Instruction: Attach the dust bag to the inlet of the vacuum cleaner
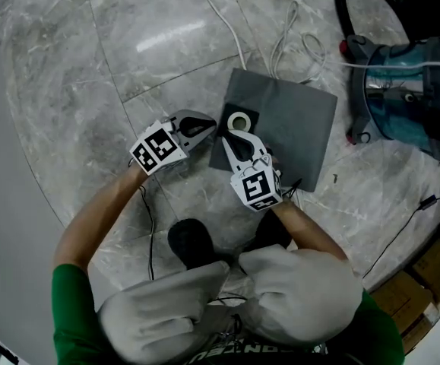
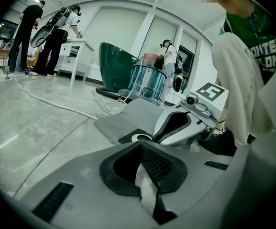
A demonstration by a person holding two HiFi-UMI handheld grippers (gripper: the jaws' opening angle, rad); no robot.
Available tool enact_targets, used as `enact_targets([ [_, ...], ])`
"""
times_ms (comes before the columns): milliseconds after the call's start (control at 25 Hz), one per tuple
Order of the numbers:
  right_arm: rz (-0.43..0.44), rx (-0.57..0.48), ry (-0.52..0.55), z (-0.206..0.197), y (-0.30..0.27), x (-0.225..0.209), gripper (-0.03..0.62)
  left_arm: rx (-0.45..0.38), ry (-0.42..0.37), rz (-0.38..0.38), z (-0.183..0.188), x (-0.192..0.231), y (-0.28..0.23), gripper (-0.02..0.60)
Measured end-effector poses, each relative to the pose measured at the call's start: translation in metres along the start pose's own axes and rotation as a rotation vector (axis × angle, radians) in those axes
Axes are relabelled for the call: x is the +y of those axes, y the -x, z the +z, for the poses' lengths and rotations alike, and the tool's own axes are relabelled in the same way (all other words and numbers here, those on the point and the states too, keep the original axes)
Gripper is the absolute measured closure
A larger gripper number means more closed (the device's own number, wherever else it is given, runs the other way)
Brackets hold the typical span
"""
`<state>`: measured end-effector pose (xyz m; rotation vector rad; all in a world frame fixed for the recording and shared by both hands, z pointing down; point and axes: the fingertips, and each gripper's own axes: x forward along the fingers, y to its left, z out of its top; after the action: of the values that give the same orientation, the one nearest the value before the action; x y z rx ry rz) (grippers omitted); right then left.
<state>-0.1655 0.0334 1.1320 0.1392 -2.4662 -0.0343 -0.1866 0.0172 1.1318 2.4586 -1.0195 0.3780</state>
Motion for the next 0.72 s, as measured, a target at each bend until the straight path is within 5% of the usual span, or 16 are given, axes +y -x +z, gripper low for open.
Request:
enact_targets([
  [160,-0.016,0.027,0.052,-0.006,-0.005,0.003,0.571,0.004,-0.006,0.002,-0.002,-0.001,0.003,0.580],
  [280,-0.016,0.046,0.084,-0.008,-0.009,0.009,0.491,0.011,-0.020,0.000,-0.001,-0.003,0.003,0.580],
  [720,-0.204,0.144,0.262,-0.019,-0.015,0.006,0.491,0.017,-0.051,0.012,0.002,-0.010,0.015,0.580],
])
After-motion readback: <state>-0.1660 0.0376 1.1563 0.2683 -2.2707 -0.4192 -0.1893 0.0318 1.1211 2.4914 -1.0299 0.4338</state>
